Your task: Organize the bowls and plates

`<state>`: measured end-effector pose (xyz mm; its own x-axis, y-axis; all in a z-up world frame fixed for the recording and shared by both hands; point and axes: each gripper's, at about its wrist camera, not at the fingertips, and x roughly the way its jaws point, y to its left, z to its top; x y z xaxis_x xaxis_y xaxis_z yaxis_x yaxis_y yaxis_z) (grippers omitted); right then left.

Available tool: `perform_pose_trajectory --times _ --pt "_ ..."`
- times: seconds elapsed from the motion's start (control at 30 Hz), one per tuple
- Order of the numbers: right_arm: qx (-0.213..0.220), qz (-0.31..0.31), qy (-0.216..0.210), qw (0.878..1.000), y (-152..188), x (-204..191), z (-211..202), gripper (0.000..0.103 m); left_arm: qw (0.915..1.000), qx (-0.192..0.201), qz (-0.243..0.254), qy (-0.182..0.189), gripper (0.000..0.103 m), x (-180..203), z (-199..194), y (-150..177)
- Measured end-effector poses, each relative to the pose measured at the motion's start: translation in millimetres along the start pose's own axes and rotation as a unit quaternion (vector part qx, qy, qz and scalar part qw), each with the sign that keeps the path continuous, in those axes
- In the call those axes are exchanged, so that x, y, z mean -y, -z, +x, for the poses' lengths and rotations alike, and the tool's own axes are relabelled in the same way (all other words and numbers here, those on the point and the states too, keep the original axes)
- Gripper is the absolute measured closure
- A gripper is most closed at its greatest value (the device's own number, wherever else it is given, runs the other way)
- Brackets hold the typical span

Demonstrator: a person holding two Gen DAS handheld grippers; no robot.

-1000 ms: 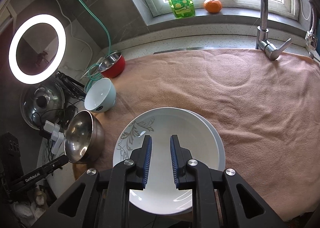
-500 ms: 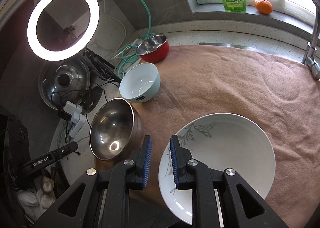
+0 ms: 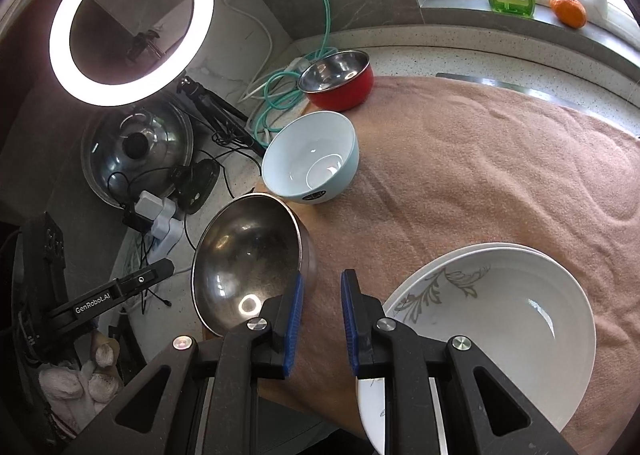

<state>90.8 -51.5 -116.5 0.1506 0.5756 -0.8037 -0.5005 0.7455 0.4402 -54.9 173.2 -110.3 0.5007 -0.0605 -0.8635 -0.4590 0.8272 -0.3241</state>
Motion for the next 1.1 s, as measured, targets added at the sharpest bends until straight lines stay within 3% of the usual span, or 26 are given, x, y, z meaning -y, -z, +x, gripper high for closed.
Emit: perform_pose_trajectory --times 0.43,0.6,0.77,1.1 --pt "0.02 0.061 0.035 0.997 6 -18 23 0.085 0.9958 -0.03 0.08 0.032 0.084 -7 16 -20" --pt "0.02 0.08 0.042 0.996 11 -19 31 0.085 0.9953 -0.05 0.059 0.057 0.084 -11 22 -28" --pt "0.004 0.085 0.04 0.996 14 -19 45 0.085 0.9955 -0.044 0.074 0.039 0.084 -7 23 -32" --pt "-0.002 0.066 0.04 0.997 12 -21 51 0.085 0.9943 -0.061 0.079 0.037 0.084 -6 34 -28"
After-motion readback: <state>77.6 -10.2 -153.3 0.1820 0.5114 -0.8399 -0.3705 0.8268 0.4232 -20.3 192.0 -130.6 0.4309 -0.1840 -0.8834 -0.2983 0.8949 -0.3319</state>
